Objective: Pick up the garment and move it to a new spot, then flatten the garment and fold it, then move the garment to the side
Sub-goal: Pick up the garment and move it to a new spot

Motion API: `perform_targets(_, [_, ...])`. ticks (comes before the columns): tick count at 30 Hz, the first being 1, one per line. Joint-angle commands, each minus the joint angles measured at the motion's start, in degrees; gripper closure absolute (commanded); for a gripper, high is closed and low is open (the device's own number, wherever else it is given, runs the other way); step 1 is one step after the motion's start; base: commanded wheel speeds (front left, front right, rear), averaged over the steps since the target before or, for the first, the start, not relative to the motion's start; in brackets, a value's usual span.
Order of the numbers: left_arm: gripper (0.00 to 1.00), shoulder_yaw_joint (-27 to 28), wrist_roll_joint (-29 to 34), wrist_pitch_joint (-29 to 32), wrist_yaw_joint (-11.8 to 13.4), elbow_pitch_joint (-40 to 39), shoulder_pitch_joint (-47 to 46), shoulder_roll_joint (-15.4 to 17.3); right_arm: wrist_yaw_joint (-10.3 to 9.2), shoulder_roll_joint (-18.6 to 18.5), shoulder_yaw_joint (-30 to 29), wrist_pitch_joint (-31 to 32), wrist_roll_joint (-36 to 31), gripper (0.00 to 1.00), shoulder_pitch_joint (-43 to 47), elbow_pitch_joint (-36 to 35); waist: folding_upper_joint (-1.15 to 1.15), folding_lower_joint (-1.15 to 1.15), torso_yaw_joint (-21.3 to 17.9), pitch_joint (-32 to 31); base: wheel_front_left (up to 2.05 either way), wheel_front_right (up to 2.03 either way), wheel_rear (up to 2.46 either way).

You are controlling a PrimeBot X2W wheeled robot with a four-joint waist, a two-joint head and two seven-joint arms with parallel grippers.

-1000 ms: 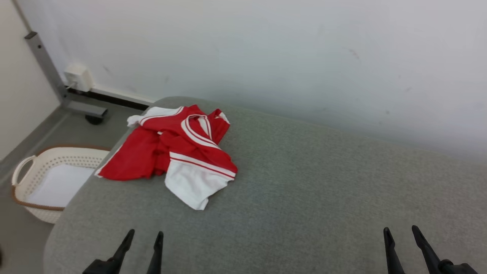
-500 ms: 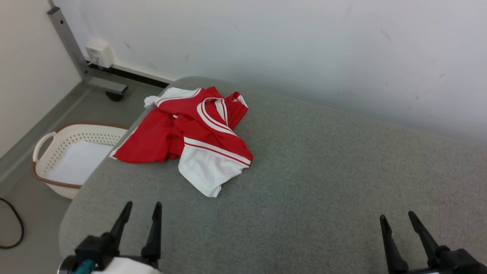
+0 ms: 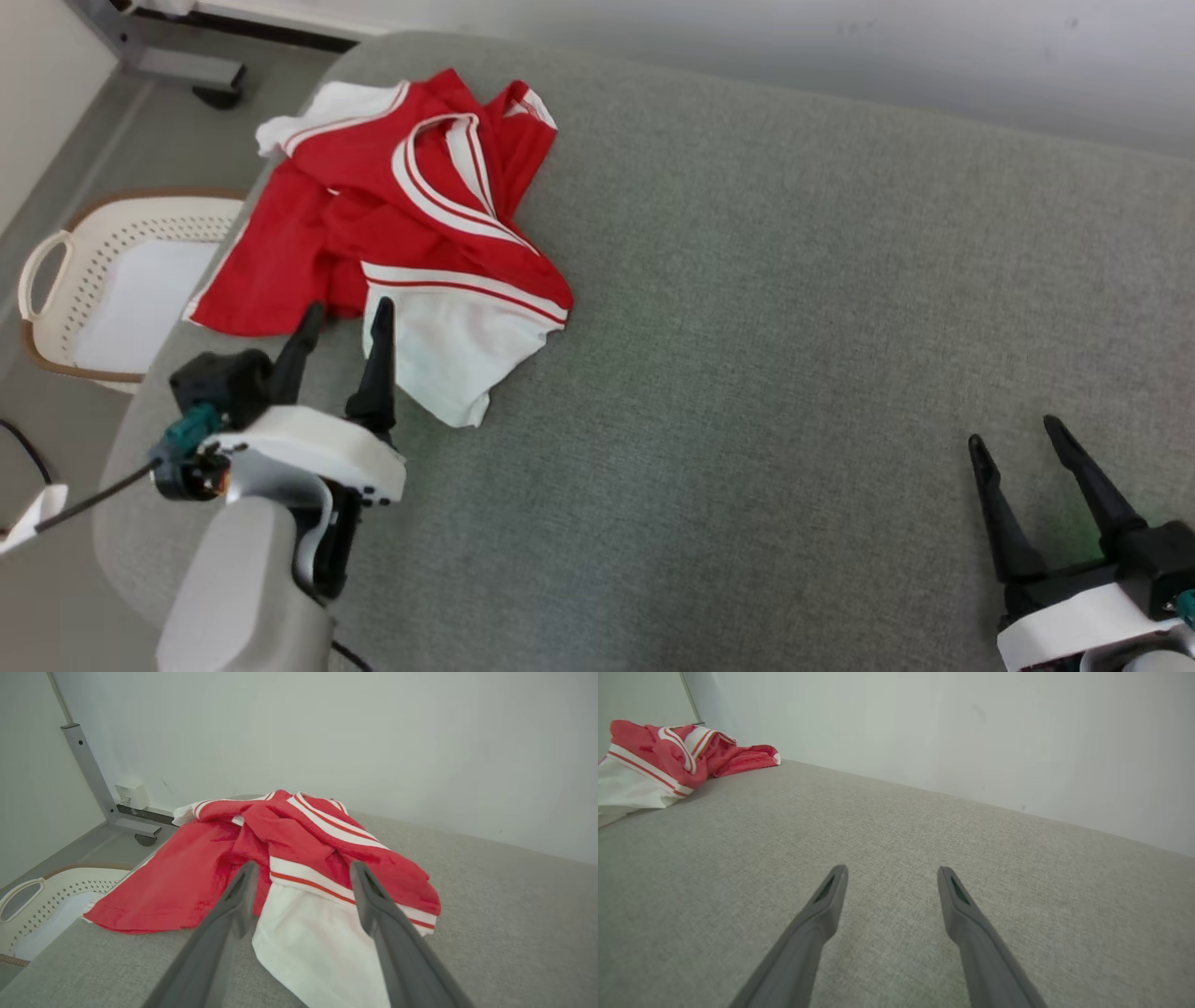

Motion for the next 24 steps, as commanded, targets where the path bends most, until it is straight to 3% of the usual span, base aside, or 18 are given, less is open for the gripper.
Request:
perform_targets(1, [0.0, 0.06, -0.6, 1.04, 0.07, 1.58, -1.61, -0.11, -0.12, -0.93, -0.03, 0.02, -0.18, 0.0, -0.84, -0.39, 0.0, -0.01, -0.96, 3.82, 0.0, 0.0, 0.0])
perform_targets(6, [0.0, -0.53, -0.35, 3.94, 1.05, 7.87, -6.42, 0.12, -0.15, -3.31, -0.52, 0.08, -0.24, 0.0, -1.16, -0.34, 0.0, -0.01, -1.27, 6.5, 0.0, 0.0, 0.0])
perform_targets(15, [0.0, -0.73, 0.21, 2.25, 3.24, 17.62, -10.07, 0.93, -0.18, -3.99, -0.31, 0.25, 0.04, 0.0, -1.14, -0.81, 0.0, -0.01, -2.35, 7.08, 0.0, 0.0, 0.0])
perform_targets(24, [0.0, -3.4, -0.42, 5.35, 1.41, 26.34, -12.77, 0.48, -0.18, -4.69, -0.06, 0.27, 0.27, 0.0, -0.56, -1.17, 0.0, -0.01, -3.09, 7.67, 0.0, 0.0, 0.0])
